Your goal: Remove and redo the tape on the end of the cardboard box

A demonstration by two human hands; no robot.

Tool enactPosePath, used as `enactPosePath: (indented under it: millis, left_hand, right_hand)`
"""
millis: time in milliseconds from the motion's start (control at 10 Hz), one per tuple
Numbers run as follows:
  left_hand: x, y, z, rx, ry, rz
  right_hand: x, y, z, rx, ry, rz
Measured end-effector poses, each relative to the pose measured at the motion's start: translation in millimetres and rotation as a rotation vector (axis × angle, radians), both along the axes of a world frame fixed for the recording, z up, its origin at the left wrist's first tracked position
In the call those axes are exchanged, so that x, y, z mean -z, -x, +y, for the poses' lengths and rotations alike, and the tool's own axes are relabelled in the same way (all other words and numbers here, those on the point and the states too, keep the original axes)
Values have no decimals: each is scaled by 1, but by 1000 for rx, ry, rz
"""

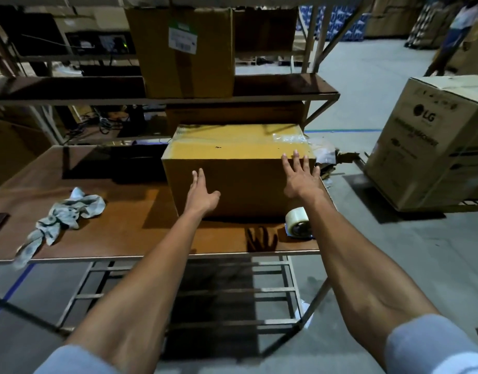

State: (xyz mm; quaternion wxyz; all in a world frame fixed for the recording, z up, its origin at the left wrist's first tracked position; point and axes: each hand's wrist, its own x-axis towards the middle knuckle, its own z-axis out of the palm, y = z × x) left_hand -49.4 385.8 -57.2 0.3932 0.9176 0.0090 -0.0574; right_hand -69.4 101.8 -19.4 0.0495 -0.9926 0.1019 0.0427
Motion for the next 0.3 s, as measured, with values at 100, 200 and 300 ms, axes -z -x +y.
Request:
enactPosePath:
  millis: [100, 200, 300]
  left_hand:
    - [-16, 10, -2, 26, 1, 5]
    - [-24, 20, -3, 59, 25, -37]
    - [-34, 23, -7, 112, 5, -94]
  right_hand:
    - [-6, 10, 14, 2, -49, -42]
    - [1, 24, 30, -28, -96, -150]
    - [-1, 37, 37, -32, -134, -263]
